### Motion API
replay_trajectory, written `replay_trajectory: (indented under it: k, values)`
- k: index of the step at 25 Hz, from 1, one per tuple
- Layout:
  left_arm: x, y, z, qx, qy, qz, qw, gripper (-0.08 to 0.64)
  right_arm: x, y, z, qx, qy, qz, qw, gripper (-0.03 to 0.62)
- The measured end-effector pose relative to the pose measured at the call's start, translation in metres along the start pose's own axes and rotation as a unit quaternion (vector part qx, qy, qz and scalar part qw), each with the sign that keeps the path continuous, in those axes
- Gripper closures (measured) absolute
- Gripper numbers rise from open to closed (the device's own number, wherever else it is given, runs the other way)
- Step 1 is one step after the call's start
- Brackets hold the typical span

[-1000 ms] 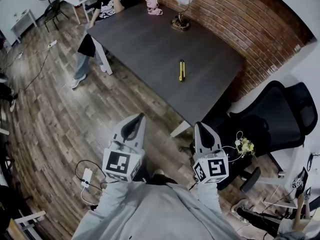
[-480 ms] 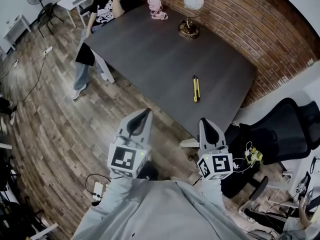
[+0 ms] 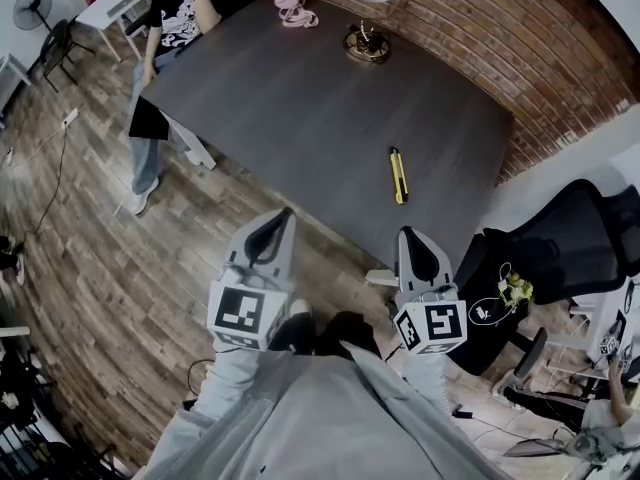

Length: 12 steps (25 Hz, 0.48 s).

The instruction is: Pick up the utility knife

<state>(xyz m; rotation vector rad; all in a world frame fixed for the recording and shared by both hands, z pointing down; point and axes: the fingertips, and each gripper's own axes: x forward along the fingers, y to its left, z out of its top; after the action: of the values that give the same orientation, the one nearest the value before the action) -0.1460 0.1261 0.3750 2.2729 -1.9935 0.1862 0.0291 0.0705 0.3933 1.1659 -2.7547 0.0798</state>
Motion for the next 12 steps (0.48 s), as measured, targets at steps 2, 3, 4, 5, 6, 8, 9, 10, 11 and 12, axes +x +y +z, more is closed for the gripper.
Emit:
replay_trajectory:
  k: [2, 3, 4, 5, 6, 8, 9, 10, 11, 12]
  values:
    - [0.006, 0.001, -0.002, -0.006, 0.003, -0.008, 0.9999, 0.54, 0.001, -0.001, -0.002, 0.002, 0.006, -0.009, 1.0, 0.571]
    - [0.009, 0.0, -0.002, -0.007, 0.002, -0.013, 0.9999, 0.54, 0.0, -0.003, -0.003, 0.002, 0.009, -0.013, 1.0, 0.571]
    - [0.012, -0.001, -0.003, -0.007, 0.002, -0.018, 0.9998, 0.54, 0.0, -0.005, -0.005, 0.002, 0.011, -0.018, 1.0, 0.571]
    - [0.016, -0.001, -0.005, -0.008, 0.003, -0.021, 0.9997, 0.54, 0.0, -0.007, -0.007, 0.004, 0.012, -0.023, 1.0, 0.571]
    - [0.021, -0.002, -0.007, -0.009, 0.004, -0.024, 0.9997, 0.541, 0.0, -0.01, -0.009, 0.007, 0.014, -0.027, 1.0, 0.571]
    - [0.033, -0.006, -0.01, -0.011, 0.005, -0.03, 0.9995, 0.54, 0.0, -0.019, -0.011, 0.008, 0.015, -0.034, 0.999, 0.571]
    - [0.04, -0.008, -0.011, -0.011, 0.006, -0.033, 0.9994, 0.54, 0.002, -0.024, -0.011, 0.009, 0.015, -0.037, 0.999, 0.571]
    - [0.047, -0.01, -0.011, -0.011, 0.007, -0.037, 0.9992, 0.54, 0.004, -0.03, -0.012, 0.01, 0.015, -0.04, 0.999, 0.571]
    - [0.054, -0.011, -0.01, -0.009, 0.006, -0.04, 0.9991, 0.54, 0.007, -0.036, -0.013, 0.012, 0.014, -0.044, 0.999, 0.571]
    - [0.063, -0.011, -0.008, -0.005, 0.005, -0.043, 0.999, 0.541, 0.011, -0.042, -0.013, 0.014, 0.012, -0.046, 0.999, 0.571]
